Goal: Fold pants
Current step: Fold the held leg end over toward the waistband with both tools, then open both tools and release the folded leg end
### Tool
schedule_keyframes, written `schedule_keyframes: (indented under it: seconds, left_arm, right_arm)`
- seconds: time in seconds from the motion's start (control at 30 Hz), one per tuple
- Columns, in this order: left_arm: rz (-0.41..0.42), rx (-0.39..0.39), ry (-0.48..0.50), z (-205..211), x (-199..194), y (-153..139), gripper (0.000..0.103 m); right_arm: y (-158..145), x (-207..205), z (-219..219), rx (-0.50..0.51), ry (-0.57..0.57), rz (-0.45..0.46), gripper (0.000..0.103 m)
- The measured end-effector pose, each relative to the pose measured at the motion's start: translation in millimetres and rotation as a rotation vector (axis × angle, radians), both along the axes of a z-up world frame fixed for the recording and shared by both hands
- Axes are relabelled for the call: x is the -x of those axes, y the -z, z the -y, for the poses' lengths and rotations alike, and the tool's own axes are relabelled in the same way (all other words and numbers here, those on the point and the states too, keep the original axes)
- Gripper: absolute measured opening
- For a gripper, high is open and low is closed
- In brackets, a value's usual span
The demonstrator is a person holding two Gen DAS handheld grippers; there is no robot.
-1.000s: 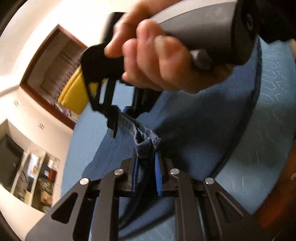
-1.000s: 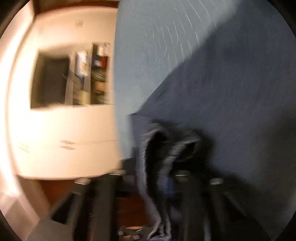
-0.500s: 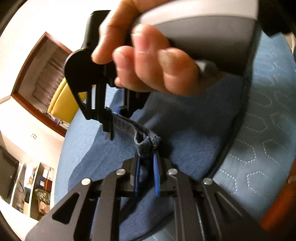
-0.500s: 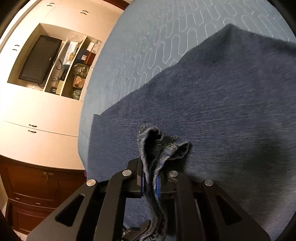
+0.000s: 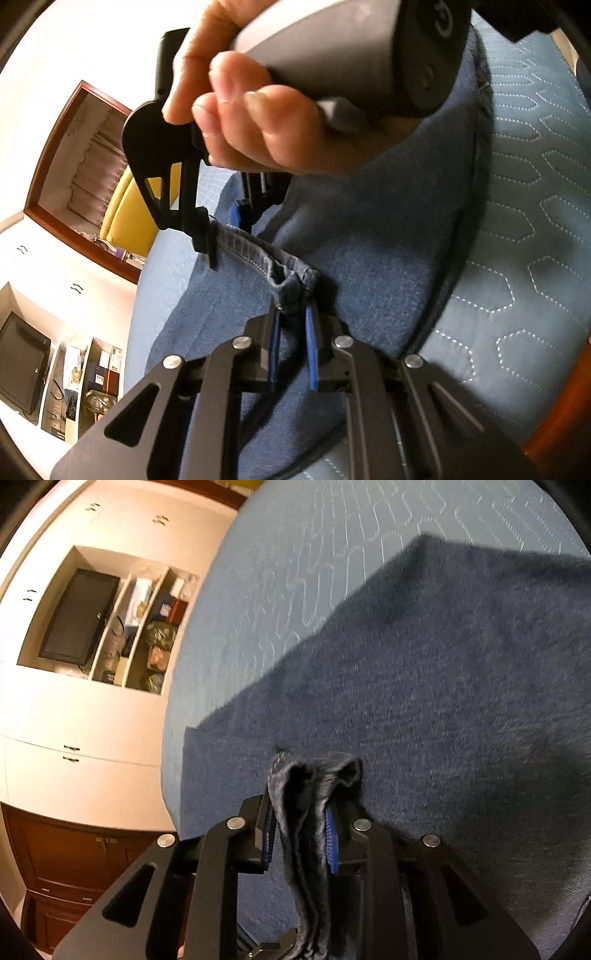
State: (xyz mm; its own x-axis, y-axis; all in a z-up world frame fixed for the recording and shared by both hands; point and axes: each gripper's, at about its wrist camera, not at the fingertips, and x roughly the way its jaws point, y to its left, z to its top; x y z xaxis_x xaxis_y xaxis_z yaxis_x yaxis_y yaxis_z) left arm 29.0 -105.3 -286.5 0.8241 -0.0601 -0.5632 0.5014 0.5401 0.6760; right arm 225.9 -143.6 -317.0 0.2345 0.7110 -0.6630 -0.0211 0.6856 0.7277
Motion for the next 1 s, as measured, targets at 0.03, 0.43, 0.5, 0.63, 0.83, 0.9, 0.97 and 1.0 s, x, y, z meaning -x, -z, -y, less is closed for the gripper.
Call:
schedule_keyframes:
  seconds: [0.03,0.43,0.5,0.63,0.83,0.9,0.97,1.0]
  left_arm:
    - [0.006,0.001,-0.007,2,2,1,0.011]
    - [-0.049,0.373,-0.123,-33,21,-57,0.057]
    - [-0.074,0.514,-0.220,-70,26,-72,0.057]
    - [-0.135,0.856,-0.577,-204,38,-74,0.055]
    - [-0.118,0.794,-0.737,-285,47,-37,0.034]
    - [-0.132,0.788,-0.702,-285,41,-35,0.034]
    - [-0.130,0.696,-0.638,-271,35,-35,0.034]
    - [-0.110,0.649,-0.614,-264,35,-36,0.034]
  right_arm:
    - [1,1,2,-0.004,0.008,-0.003,0.022]
    - [-15,11,-6,0.190,0.098,0.047,0.037]
    - [-22,11,3,0.224,0.132,0.064,0.051]
    - [-52,26,10,0.372,0.180,0.145,0.054]
    - [-80,89,-74,0.630,0.023,0.415,0.050]
    - [-69,94,-91,0.689,0.022,0.419,0.045]
    - [-47,94,-100,0.733,0.013,0.375,0.038]
    - [-39,94,-104,0.770,0.005,0.355,0.037]
